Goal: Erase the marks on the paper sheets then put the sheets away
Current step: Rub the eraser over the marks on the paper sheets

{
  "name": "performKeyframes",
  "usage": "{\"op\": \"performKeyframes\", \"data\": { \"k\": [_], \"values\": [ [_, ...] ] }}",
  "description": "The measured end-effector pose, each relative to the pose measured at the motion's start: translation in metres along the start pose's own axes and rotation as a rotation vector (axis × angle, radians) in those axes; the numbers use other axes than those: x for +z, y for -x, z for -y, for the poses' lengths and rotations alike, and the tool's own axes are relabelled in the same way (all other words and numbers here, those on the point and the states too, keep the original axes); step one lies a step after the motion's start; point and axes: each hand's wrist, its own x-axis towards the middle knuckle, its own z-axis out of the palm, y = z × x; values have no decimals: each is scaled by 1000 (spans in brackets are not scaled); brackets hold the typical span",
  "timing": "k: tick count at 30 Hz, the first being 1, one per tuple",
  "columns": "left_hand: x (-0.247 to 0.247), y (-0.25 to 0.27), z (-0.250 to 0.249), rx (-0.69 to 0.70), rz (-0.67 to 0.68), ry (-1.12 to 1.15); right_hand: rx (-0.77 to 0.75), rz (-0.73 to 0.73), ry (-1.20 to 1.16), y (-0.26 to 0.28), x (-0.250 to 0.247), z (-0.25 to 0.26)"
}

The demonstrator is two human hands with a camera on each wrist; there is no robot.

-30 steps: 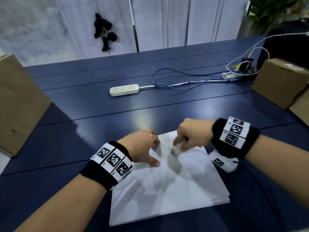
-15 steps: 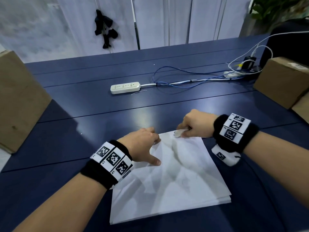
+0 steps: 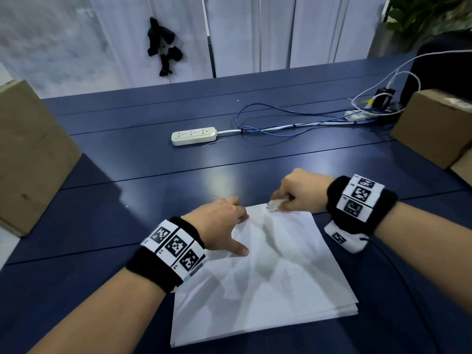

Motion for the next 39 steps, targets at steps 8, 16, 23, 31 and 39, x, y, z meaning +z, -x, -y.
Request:
{"op": "performKeyframes", "data": {
  "k": [8, 16, 23, 31, 39],
  "values": [
    [0, -1, 0, 5, 7, -7, -47, 88, -52, 12, 0, 6],
    [-1, -1, 0, -6, 17, -13, -88, 272, -134, 33, 7, 10],
    [-3, 0, -2, -11, 18, -11, 18, -20, -17, 1, -4, 3],
    [-1, -1, 0, -6, 9, 3, -100, 304, -114, 30, 2, 21],
    [-1, -3, 0, -15, 11, -9, 3, 38, 9, 8, -5, 6]
  ]
}}
